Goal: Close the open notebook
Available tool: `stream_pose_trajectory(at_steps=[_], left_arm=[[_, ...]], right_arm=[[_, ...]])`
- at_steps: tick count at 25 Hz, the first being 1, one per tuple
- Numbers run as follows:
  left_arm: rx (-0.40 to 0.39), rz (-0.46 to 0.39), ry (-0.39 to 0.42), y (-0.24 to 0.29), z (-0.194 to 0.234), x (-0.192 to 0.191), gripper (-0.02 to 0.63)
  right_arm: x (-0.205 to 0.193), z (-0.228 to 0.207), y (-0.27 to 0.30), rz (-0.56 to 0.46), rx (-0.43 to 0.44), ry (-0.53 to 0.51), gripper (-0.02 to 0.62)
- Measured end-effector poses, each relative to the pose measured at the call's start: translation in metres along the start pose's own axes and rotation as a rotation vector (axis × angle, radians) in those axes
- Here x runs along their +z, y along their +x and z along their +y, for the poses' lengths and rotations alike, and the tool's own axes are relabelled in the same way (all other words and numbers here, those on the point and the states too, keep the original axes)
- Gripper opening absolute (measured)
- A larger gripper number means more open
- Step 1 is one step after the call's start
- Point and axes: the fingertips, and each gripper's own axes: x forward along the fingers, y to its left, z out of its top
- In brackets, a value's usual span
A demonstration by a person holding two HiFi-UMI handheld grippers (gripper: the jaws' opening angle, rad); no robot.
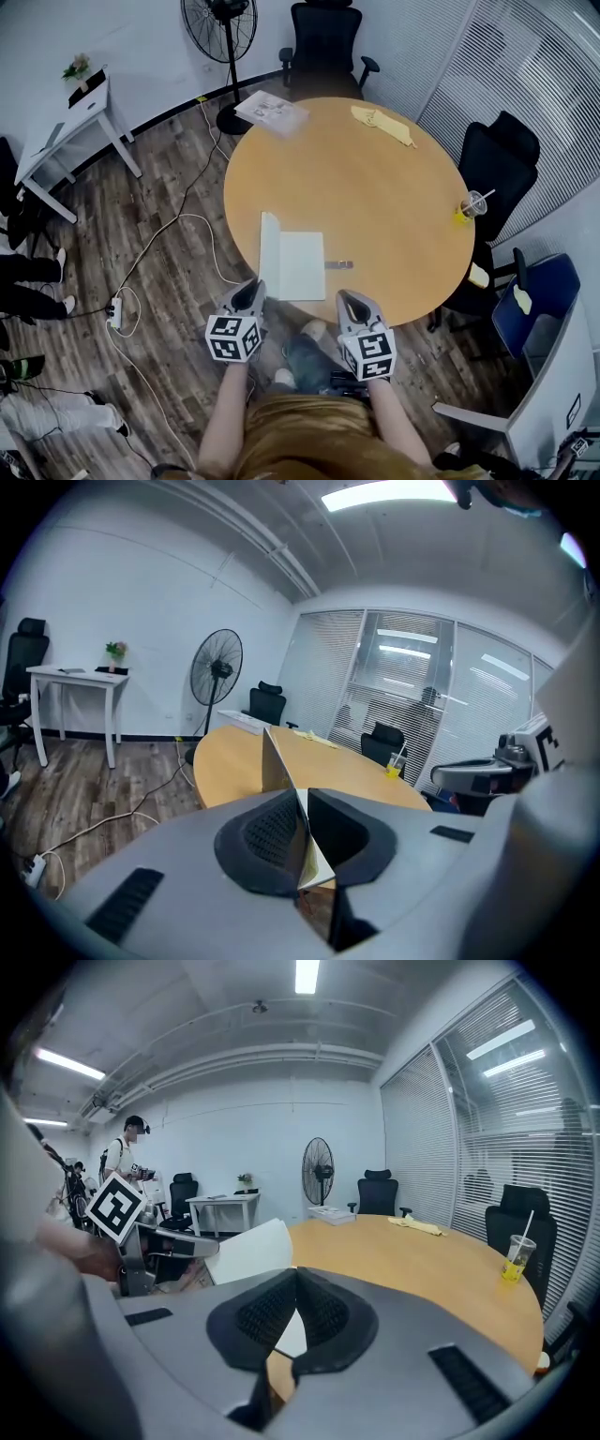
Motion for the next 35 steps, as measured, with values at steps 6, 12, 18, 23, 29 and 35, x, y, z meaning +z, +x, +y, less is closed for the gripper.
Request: stream_pose_trajectory(at_steps=[6,12,18,23,29,35], left_arm=[[-0.043,0.006,0.046,0.007,-0.02,0.002,0.057],[-0.079,0.024,0.081,0.017,-0.041,0.001,0.061],[-0.11,0.039,0.093,0.027,-0.056,-0.002,0.066],[-0.129,0.044,0.098,0.032,-0.062,-0.006,0.07],[-0.148,0.054,0.106,0.037,-0.069,-0.009,0.074],[-0.17,0.07,0.116,0.042,-0.077,-0.012,0.078]], right_arm=[[-0.004,-0.006,-0.003,0.004,-0.007,0.008,0.012],[-0.008,-0.013,-0.006,0.014,-0.016,0.012,0.012],[-0.011,-0.022,-0.008,0.02,-0.032,0.024,0.012],[-0.015,-0.026,-0.006,0.022,-0.037,0.032,0.012],[-0.018,-0.027,-0.006,0.028,-0.036,0.038,0.012],[-0.02,-0.031,-0.007,0.036,-0.045,0.048,0.012]])
